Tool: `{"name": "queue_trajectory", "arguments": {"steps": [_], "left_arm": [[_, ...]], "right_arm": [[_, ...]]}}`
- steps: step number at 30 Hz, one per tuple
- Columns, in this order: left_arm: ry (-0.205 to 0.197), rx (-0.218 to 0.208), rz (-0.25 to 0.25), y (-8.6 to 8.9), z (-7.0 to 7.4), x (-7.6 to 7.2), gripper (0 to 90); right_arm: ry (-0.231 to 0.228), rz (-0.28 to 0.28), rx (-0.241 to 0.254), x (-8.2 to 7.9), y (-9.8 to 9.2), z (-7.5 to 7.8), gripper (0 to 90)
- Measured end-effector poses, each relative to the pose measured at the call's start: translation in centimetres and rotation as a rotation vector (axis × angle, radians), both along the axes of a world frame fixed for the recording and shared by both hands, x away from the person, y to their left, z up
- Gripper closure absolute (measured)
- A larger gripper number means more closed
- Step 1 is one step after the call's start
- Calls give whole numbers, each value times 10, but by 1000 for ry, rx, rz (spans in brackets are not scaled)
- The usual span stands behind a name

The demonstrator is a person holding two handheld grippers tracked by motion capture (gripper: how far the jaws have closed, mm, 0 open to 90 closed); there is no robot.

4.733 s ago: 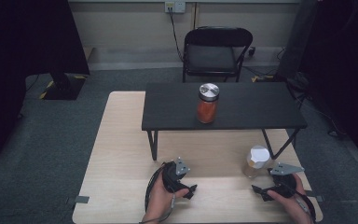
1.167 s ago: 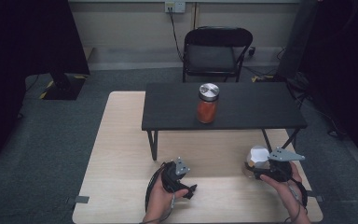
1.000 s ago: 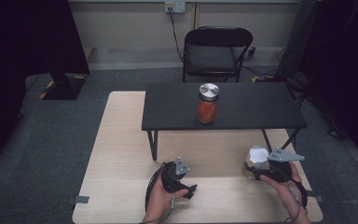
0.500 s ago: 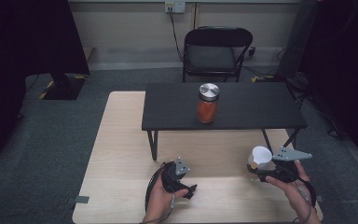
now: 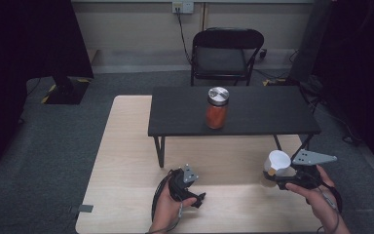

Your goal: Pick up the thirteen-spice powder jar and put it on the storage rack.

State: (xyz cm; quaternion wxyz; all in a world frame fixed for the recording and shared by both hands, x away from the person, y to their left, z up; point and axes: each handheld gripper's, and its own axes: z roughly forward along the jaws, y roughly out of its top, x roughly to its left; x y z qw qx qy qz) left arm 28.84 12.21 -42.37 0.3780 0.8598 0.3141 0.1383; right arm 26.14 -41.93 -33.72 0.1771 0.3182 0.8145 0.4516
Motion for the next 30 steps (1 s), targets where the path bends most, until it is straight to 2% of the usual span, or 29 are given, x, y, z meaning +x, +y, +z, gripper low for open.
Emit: {"name": "queue_trajectory", "arguments": {"steps": [10, 16, 23, 30], "left_arm": [[-1, 0, 1, 0, 0, 0, 3], [0, 0, 1, 0, 0, 0, 3], [-1, 0, 1, 0, 0, 0, 3], [-1, 0, 1, 0, 0, 0, 3]], "right_arm": [[7, 23, 31, 2, -4, 15, 306], [-3, 39, 9, 3, -1, 27, 306], [7, 65, 29, 7, -2, 38, 306], [9, 78, 18, 8, -3, 58, 306]]}}
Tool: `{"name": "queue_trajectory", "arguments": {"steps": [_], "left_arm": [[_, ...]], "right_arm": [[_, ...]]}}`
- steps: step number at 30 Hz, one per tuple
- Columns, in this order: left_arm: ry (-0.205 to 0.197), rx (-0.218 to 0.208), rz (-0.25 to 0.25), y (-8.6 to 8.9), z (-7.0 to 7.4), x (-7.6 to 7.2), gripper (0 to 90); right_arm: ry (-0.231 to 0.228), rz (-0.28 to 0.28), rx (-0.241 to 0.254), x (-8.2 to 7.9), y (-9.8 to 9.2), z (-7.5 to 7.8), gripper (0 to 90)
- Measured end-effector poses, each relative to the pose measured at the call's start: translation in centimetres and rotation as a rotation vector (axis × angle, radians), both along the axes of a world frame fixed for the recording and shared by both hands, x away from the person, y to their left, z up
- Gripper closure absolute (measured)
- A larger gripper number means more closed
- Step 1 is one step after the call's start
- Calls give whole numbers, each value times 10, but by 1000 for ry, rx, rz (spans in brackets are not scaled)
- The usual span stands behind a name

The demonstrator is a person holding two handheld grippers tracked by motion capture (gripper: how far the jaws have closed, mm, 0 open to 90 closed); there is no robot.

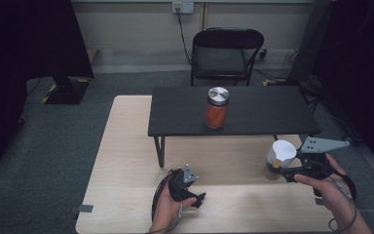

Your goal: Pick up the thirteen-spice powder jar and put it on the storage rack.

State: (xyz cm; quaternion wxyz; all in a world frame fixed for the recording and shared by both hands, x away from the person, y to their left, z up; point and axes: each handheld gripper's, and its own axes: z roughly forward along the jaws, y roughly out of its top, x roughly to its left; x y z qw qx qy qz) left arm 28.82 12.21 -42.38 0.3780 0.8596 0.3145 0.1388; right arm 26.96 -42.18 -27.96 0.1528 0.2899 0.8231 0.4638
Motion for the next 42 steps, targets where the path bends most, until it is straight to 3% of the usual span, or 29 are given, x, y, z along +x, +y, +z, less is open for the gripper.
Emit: {"name": "queue_trajectory", "arguments": {"steps": [22, 42], "left_arm": [[0, 0, 0, 0, 0, 0, 3], [0, -1, 1, 0, 0, 0, 3]], "right_arm": [[-21, 16, -15, 5, 3, 61, 306], [-36, 3, -36, 24, 23, 96, 307]]}}
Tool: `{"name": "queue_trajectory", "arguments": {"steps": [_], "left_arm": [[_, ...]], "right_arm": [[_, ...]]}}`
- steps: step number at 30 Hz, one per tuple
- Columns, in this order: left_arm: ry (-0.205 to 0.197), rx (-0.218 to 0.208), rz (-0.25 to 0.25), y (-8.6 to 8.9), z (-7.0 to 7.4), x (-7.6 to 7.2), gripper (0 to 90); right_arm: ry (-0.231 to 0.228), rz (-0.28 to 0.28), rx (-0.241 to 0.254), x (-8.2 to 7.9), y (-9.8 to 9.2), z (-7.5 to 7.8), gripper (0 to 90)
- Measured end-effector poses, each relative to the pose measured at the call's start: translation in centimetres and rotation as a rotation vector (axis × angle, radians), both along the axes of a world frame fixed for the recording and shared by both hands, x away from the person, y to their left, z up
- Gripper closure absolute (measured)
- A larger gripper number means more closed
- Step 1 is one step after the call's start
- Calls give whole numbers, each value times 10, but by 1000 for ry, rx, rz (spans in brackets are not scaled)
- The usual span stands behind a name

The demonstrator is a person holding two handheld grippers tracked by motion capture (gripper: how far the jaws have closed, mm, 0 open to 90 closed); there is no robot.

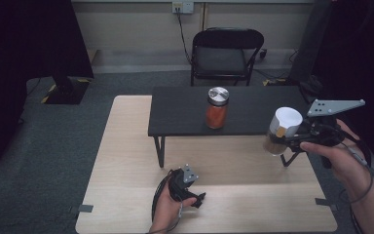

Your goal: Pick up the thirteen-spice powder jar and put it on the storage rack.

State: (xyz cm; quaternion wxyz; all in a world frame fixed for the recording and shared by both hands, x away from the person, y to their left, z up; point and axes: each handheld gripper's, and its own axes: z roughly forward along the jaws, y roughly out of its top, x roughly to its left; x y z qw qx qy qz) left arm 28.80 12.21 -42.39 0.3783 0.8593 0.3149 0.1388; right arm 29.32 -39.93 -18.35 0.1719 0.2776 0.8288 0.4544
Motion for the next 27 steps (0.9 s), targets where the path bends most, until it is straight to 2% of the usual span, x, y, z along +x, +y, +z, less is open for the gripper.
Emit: {"name": "queue_trajectory", "arguments": {"steps": [14, 27], "left_arm": [[0, 0, 0, 0, 0, 0, 3], [0, 0, 1, 0, 0, 0, 4]], "right_arm": [[-40, -33, -9, 10, 17, 12, 306], [-37, -56, 3, 27, 32, 13, 306]]}}
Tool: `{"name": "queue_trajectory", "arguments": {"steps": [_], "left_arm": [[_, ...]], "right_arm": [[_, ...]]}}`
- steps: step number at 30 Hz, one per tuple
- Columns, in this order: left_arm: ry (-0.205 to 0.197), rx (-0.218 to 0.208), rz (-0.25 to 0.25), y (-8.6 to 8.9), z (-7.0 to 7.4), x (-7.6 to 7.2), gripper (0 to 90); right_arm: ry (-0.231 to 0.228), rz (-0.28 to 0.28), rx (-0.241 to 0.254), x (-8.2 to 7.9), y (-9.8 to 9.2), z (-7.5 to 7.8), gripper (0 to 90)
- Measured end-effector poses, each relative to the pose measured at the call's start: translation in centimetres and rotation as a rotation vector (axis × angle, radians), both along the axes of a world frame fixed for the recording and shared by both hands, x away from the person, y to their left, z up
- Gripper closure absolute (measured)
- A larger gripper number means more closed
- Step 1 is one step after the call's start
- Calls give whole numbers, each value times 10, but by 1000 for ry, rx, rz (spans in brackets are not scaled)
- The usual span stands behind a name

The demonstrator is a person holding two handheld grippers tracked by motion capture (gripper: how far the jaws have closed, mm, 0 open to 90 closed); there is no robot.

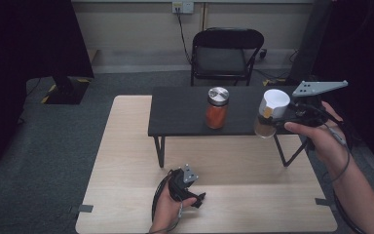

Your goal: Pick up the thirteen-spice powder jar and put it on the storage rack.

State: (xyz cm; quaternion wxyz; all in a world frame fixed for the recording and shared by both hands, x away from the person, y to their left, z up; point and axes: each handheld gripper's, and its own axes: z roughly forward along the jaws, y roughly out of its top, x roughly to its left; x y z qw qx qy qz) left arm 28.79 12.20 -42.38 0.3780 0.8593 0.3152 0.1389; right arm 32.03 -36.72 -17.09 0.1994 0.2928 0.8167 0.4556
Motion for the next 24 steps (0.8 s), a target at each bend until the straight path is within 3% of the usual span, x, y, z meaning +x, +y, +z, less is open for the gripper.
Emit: {"name": "queue_trajectory", "arguments": {"steps": [24], "left_arm": [[-2, -2, 5, 0, 0, -1, 8]], "right_arm": [[1, -36, 28, 25, 15, -7, 306]]}}
